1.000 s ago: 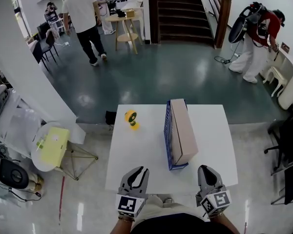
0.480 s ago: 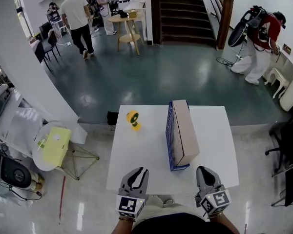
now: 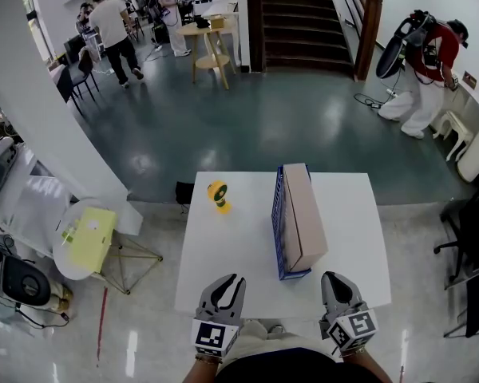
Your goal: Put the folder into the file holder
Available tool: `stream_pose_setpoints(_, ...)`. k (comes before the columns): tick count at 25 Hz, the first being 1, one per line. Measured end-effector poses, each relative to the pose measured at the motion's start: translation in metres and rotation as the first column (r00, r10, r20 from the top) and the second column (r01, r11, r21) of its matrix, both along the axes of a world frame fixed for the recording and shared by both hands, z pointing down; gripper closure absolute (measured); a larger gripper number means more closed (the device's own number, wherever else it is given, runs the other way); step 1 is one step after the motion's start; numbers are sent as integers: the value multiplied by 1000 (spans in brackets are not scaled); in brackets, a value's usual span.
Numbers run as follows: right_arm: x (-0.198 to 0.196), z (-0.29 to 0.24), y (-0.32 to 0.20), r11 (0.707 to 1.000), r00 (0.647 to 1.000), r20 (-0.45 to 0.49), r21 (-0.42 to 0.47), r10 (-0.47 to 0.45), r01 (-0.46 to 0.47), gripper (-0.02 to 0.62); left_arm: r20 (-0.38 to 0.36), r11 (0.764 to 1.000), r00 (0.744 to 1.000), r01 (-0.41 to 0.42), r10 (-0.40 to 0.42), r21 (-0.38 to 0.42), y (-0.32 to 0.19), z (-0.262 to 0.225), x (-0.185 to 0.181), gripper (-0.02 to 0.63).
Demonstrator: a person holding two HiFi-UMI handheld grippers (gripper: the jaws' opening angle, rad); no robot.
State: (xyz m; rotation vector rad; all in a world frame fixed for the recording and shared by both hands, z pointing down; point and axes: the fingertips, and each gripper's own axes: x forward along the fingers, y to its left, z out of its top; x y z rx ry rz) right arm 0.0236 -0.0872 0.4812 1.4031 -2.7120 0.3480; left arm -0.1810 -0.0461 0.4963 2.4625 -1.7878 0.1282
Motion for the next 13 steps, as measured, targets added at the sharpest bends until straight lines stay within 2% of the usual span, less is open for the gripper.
stream_pose_setpoints(7, 3, 2, 1, 1000, 1000, -3, -12, 1, -1, 595, -4, 999, 999, -37, 37, 0, 1, -1, 6, 550)
stream_pose_setpoints(10, 7, 3, -1, 1000, 1000, -13, -17, 12, -13, 595, -12, 999, 999, -33, 33, 5, 0, -4, 6, 603)
stream_pose_setpoints(13, 8, 4, -4, 1000, 1000, -21, -17, 20, -21, 595, -19, 1000, 999, -28, 28, 8, -3, -4, 5, 607)
